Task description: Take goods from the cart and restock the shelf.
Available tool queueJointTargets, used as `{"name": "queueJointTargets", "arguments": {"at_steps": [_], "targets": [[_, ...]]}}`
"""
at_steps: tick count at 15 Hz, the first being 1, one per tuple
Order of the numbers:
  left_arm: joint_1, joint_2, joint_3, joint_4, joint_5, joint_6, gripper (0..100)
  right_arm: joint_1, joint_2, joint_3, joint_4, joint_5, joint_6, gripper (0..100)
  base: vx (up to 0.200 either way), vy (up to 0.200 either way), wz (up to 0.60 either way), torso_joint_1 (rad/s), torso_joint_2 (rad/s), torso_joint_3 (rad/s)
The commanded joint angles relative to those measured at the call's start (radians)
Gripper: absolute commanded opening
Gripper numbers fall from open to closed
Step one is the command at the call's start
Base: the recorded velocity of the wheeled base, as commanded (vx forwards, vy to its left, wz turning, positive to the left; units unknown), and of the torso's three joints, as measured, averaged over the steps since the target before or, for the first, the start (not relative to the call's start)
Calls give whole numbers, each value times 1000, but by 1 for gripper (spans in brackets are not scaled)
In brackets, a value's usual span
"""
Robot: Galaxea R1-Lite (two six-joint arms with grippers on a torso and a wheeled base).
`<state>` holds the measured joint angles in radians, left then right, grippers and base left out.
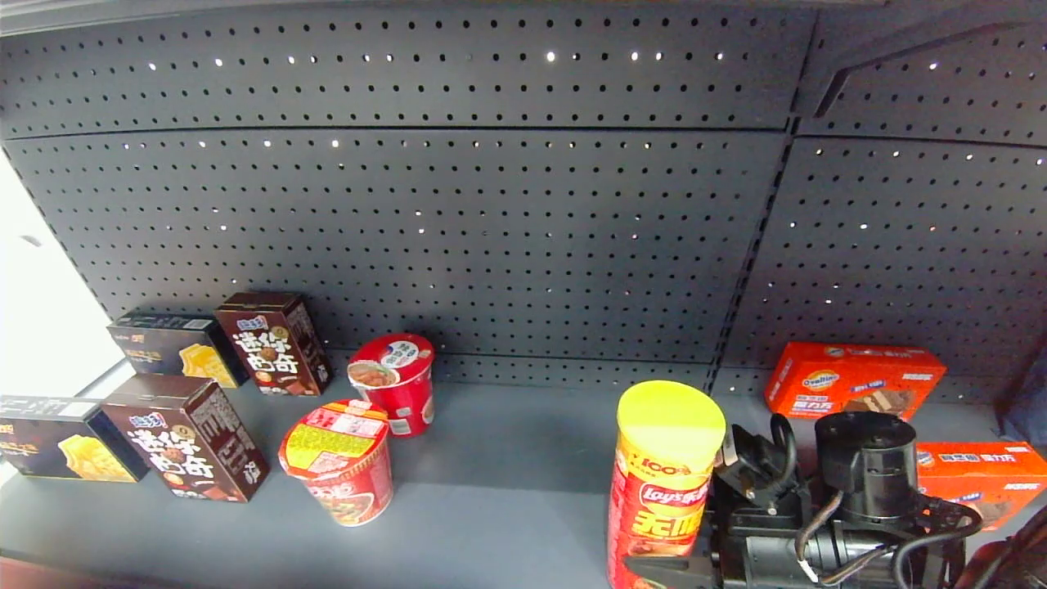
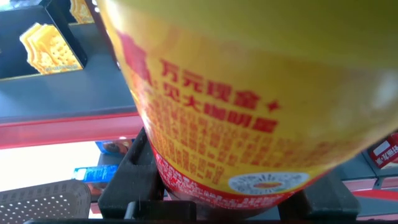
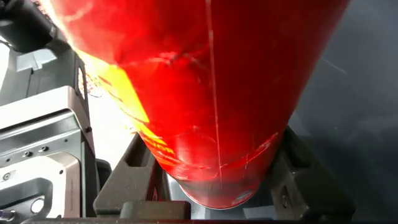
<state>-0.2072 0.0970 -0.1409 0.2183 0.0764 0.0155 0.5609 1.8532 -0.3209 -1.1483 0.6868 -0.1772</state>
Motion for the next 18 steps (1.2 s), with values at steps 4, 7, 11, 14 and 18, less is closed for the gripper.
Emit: {"name": "queueJointTargets", "arguments": {"at_steps": [4, 7, 11, 14, 18], "targets": [[0, 0, 6, 0, 0, 0, 0, -1, 1, 16, 1, -1, -1, 100, 0, 0, 0, 0, 0, 0], [0, 0, 4, -2, 2, 0, 0, -18, -38, 54, -4, -15, -1, 100, 0, 0, 0, 0, 0, 0], [0, 0, 4, -2, 2, 1, 0, -52, -129, 154, -4, -13, -5, 100, 0, 0, 0, 0, 0, 0], [0, 0, 4, -2, 2, 1, 0, -87, -241, 256, 1, -13, -5, 100, 0, 0, 0, 0, 0, 0], [0, 0, 4, -27, 2, 1, 0, -147, -454, 321, 38, -26, -4, 100, 0, 0, 0, 0, 0, 0]]}}
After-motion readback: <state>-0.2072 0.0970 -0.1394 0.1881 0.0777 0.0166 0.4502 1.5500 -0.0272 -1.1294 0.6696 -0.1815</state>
